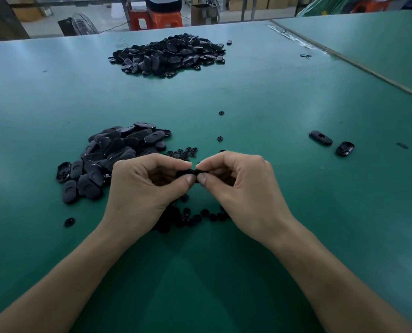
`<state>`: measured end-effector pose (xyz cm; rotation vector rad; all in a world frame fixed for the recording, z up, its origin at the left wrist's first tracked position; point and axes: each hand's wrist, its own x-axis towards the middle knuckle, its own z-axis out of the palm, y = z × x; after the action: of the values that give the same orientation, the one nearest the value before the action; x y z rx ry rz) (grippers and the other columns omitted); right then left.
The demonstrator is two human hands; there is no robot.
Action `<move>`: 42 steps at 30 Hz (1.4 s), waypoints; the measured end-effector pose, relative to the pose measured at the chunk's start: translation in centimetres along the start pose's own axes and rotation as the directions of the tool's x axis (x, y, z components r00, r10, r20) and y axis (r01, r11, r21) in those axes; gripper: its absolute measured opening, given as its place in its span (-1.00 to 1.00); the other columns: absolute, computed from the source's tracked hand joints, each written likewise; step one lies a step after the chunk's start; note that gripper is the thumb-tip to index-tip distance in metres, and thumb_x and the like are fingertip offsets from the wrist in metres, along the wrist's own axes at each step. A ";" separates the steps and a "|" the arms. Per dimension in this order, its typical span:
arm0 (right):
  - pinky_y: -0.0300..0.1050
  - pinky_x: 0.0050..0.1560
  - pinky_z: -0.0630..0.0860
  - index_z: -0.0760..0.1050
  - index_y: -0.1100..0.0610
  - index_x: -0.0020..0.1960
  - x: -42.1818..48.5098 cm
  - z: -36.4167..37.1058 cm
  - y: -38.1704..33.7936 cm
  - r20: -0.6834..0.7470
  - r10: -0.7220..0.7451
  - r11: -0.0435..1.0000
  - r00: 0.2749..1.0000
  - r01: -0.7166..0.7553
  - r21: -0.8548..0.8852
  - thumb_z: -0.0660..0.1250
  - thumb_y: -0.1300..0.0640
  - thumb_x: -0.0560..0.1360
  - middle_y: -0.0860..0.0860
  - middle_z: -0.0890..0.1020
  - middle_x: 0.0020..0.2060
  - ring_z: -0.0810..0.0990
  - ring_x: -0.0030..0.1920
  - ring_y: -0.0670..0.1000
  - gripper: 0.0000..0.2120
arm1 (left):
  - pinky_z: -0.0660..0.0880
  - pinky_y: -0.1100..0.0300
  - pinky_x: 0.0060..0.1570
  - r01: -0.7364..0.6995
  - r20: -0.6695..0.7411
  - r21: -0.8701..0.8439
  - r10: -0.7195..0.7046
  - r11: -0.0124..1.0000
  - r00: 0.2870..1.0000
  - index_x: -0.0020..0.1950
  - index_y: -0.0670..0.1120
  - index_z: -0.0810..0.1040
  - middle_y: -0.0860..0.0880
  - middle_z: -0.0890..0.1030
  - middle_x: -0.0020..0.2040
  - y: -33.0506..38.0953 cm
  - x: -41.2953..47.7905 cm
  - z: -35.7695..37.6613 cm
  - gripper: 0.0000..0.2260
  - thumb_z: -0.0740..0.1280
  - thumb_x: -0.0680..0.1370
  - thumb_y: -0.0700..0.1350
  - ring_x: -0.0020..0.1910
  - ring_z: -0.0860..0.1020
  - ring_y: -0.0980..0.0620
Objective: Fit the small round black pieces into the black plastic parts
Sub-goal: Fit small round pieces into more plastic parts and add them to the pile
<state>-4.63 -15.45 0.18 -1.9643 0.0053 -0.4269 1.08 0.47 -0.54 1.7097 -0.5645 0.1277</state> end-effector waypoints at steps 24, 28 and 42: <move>-0.15 0.23 0.27 0.56 0.07 0.24 0.5 -4.0 2.6 -0.310 0.090 0.740 0.946 -0.273 -0.615 0.31 0.10 0.57 0.02 0.51 0.23 0.39 0.29 0.07 -0.75 | 0.57 0.02 -0.11 0.016 -0.307 0.584 0.203 0.812 0.930 -0.13 0.18 0.60 0.23 0.58 -0.28 -1.4 1.0 -2.7 -0.92 0.41 0.48 0.14 -0.16 0.60 0.03; 0.08 0.50 0.05 0.41 0.04 0.41 0.6 -4.8 3.0 -0.352 0.207 0.613 0.913 -0.401 -0.680 0.29 0.01 0.57 0.12 0.25 0.50 0.12 0.52 0.14 -0.58 | 0.38 0.14 -0.11 0.085 -0.333 0.641 0.176 0.763 0.927 -0.15 0.16 0.55 0.25 0.49 -0.31 -2.3 1.5 -3.5 -0.92 0.42 0.47 0.09 -0.07 0.53 -0.02; 0.12 0.54 -0.06 0.18 0.07 0.55 0.7 -6.6 4.1 -0.417 0.376 0.511 0.828 -0.560 -0.652 0.18 -0.21 0.57 0.19 0.17 0.54 0.02 0.56 0.20 -0.36 | 0.44 0.05 0.06 0.151 -0.390 0.566 0.101 0.810 0.915 -0.06 0.16 0.54 0.07 0.43 -0.04 -3.3 2.1 -4.2 -0.86 0.47 0.48 -0.02 -0.01 0.52 -0.11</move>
<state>-5.18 -23.20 -0.82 -2.5924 1.0224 -0.2849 5.26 4.22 -1.72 2.2111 -0.1865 0.6873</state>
